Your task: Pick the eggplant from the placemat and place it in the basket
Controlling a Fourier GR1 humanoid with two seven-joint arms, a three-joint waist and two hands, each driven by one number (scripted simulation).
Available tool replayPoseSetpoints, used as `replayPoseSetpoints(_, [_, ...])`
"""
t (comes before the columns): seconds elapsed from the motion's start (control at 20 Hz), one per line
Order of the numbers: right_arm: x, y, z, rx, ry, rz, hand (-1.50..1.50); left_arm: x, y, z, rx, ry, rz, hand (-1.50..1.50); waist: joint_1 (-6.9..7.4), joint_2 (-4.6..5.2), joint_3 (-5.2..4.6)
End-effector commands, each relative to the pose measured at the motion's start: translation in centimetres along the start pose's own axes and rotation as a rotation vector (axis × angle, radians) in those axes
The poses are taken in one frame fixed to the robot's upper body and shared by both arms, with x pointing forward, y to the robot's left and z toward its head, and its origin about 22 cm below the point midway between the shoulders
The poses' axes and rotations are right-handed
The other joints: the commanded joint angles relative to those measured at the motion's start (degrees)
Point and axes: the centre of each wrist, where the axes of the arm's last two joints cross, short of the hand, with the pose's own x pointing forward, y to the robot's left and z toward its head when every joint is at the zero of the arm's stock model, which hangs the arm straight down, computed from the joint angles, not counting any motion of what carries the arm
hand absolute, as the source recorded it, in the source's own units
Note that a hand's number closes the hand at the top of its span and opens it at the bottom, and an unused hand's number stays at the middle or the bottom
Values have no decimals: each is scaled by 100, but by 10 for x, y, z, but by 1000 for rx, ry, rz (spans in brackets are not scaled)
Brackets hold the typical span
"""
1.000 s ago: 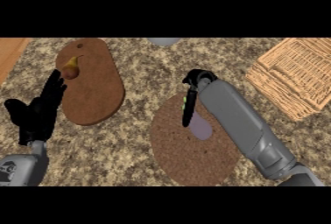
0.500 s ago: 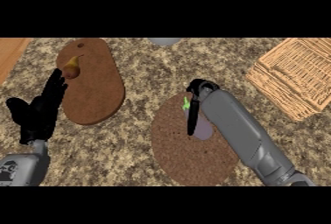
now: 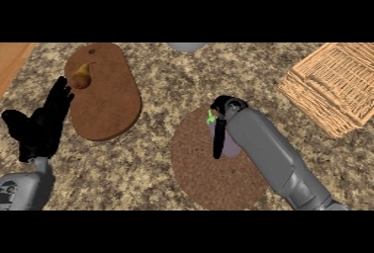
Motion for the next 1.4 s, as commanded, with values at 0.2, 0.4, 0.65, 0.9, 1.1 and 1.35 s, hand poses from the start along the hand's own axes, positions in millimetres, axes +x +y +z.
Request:
replayPoseSetpoints(0.2, [9, 16, -9, 40, 98, 18, -150, 3, -4, -6, 0, -2, -3, 0, -17, 34, 6])
replayPoseSetpoints(0.4, [-18, 17, -20, 136, 68, 45, -150, 5, -8, 6, -3, -2, -3, 0, 1, 27, 7])
replayPoseSetpoints(0.65, [-7, 46, -24, 205, 6, 164, 150, 8, -15, -5, 3, 10, 5, 0, -58, 32, 6])
replayPoseSetpoints(0.9, [-35, 41, -32, 229, -17, 73, 150, -9, 3, 12, 0, -8, -1, 0, -12, 30, 5])
replayPoseSetpoints(1.1, [-12, 44, -18, 199, -15, 62, 150, -12, -13, 11, 6, 7, 1, 0, -54, 13, 3])
replayPoseSetpoints(1.35, [-25, 56, -22, -90, -91, -211, 150, 2, 10, -5, 12, 3, 11, 0, -35, 57, 10])
